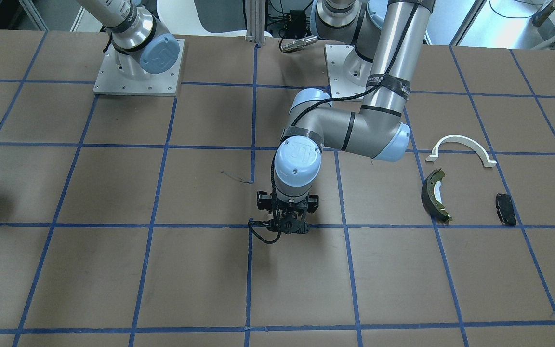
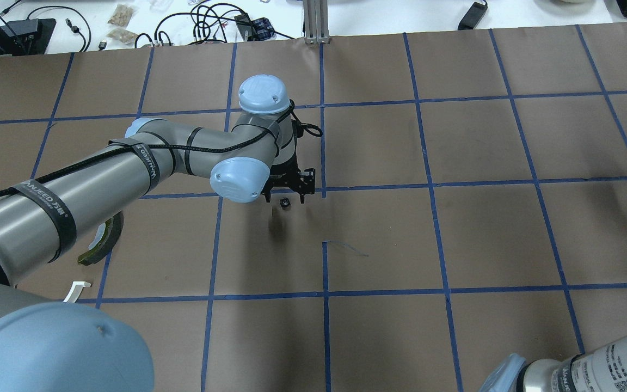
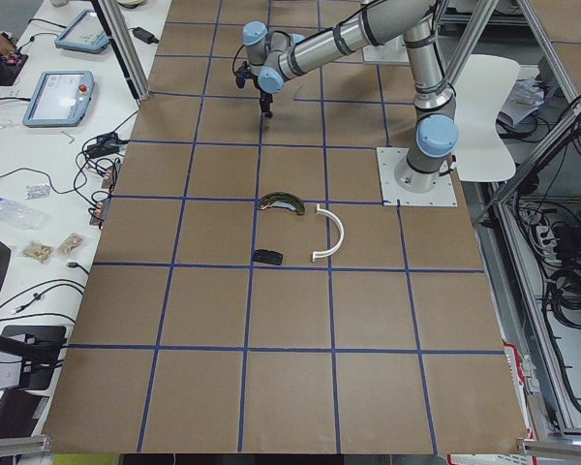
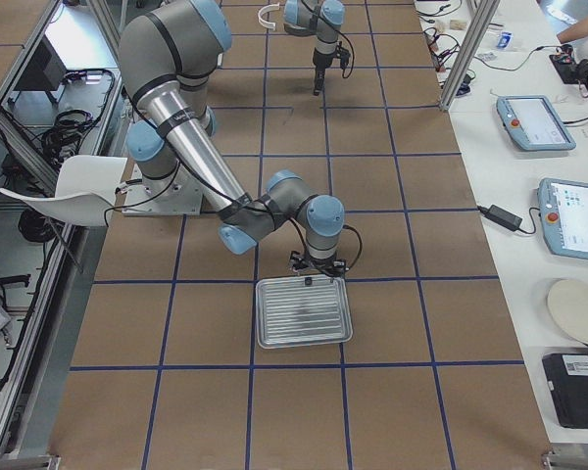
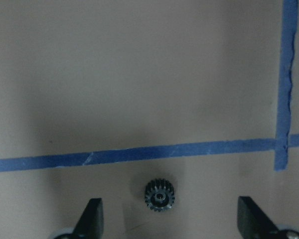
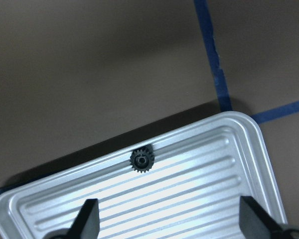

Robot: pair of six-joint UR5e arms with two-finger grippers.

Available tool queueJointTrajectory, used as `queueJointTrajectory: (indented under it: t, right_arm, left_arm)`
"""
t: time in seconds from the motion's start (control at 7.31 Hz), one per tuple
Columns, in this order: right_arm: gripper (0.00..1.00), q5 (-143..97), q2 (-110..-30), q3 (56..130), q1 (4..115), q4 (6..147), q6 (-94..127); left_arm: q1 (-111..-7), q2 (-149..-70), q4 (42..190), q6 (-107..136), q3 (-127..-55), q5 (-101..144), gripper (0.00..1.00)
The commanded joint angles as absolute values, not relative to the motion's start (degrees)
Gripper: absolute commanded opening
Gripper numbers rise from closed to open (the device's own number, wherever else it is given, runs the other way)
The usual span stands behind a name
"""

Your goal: Place bearing gear from tray to pile

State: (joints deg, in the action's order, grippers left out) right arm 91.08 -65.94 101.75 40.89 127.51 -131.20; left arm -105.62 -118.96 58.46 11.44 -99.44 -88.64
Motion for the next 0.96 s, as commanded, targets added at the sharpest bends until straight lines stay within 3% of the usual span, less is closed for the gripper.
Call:
queueJointTrajectory:
  t: [0.0, 0.14, 0.27, 0.41, 0.55, 0.82]
  right_arm:
    - [1.0, 89.82, -65.39, 103.53, 40.08, 128.93, -140.6]
    - [0.99, 89.91, -65.39, 104.14, 40.08, 129.02, -142.02]
    - [0.98, 89.91, -65.3, 104.5, 40.08, 129.11, -143.42]
    - [0.94, 90.0, -64.87, 104.5, 40.08, 129.98, -143.61]
    - [0.85, 90.0, -63.73, 104.59, 40.08, 132.34, -147.44]
    - [0.84, 89.91, -62.32, 104.59, 40.08, 132.63, -149.33]
  left_arm:
    - [-105.56, -119.7, 58.36, 11.51, -99.67, -88.59, 0.66]
    - [-105.56, -119.71, 58.36, 11.51, -99.93, -88.68, 0.59]
    - [-105.47, -119.62, 58.36, 11.43, -99.84, -88.77, 0.47]
    - [-105.47, -119.62, 58.45, 11.77, -99.93, -88.94, 0.08]
    - [-105.56, -119.62, 58.36, 11.86, -99.84, -88.95, 0.0]
    - [-105.03, -118.14, 59.32, 11.43, -98.8, -89.64, 0.0]
